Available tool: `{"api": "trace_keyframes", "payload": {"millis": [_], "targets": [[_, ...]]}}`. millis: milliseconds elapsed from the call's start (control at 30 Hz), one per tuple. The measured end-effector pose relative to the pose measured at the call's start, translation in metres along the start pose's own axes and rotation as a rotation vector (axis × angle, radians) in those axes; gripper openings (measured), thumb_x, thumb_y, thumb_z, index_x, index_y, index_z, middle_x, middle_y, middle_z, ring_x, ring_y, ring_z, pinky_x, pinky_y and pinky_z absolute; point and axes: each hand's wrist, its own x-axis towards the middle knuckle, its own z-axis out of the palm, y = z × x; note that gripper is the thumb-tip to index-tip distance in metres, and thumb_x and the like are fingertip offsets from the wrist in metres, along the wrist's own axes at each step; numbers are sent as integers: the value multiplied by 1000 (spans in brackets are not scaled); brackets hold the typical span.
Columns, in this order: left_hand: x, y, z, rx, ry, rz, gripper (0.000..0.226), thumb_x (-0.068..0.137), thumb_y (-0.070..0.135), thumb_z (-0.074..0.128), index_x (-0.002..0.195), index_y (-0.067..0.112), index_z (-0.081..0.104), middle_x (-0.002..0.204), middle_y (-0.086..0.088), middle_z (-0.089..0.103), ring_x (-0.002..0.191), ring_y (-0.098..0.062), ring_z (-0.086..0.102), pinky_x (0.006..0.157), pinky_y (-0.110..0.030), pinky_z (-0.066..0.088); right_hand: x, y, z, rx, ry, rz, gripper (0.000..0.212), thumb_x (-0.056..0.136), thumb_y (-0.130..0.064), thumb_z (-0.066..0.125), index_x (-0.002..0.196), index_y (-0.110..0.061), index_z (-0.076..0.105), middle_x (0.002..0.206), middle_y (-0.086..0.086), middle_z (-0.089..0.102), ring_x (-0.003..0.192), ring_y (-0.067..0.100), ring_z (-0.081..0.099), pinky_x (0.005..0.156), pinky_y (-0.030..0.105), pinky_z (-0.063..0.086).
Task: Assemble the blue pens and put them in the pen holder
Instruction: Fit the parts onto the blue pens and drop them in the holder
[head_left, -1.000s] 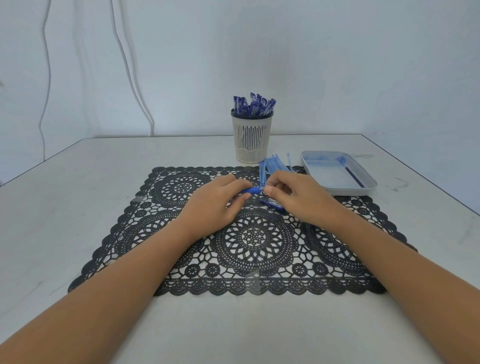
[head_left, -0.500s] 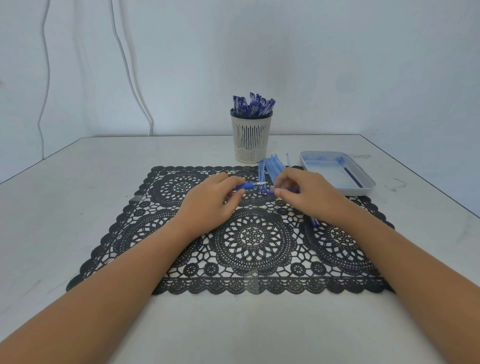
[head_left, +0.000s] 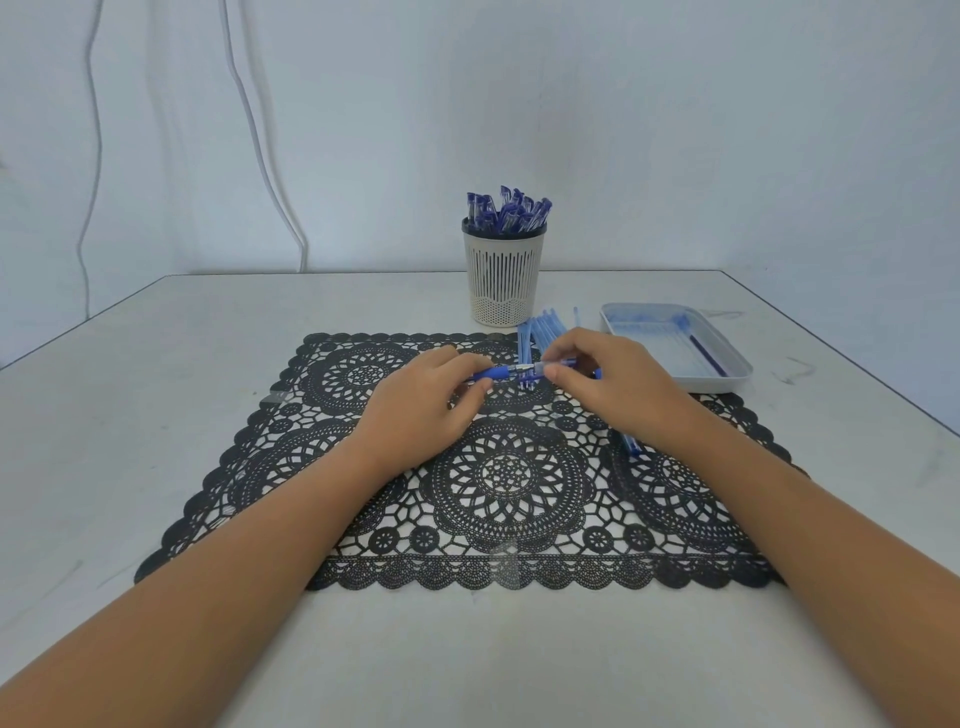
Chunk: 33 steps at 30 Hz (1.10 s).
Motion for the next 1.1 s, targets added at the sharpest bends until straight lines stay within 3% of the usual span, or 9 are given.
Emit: {"api": "trace_keyframes", "payload": {"millis": [267,467,567,733,900,1033,1100], "targets": [[-1,1,-1,-8,14,7,28,93,33,47,112,19,62,88,7,60,81,-8,52,58,-20,40,0,-3,-2,3,46,2,5,91,-25,54,94,-26,57,86,-12,57,82,11,56,62,-1,35],[0,3,0,-41,-8,87,41,90,42,34,111,19,61,84,8,58,75,-6,50,58,-26,46,-2,-4,5,59,-26,-17,4,90,-26,57,92,-27,60,71,-13,56,64,1,50,58,12,35],[-1,5,0,-2,24,137,39,91,36,35,107,15,63,81,5,59,70,-10,52,56,-22,40,-2,-4,11,132,-30,-24,10,90,-22,58,85,-31,57,73,-10,62,69,10,60,67,21,46],[-3,5,0,31,68,165,34,92,30,38,102,13,65,77,5,60,68,-15,56,55,-18,37,-3,-5,16,178,-31,-54,19,90,-18,58,80,-33,54,68,-10,62,58,-3,53,58,8,39],[-3,3,-1,-15,-12,158,40,92,36,32,102,16,65,81,9,62,71,-11,57,51,-20,39,-5,-3,20,152,-49,-78,9,90,-17,58,84,-24,59,72,-7,63,59,-1,51,59,8,38],[-1,3,1,-59,-14,116,42,91,40,32,104,17,65,79,15,52,72,-4,46,60,-21,36,-5,-3,21,139,-16,-78,5,90,-19,58,88,-23,60,75,-6,64,63,3,52,61,11,39],[0,5,1,-33,-14,145,40,90,39,36,108,17,64,81,11,57,73,-4,46,66,-23,36,-5,-4,22,135,-8,-65,4,90,-21,58,91,-24,60,77,-8,63,64,2,52,62,9,39]]}}
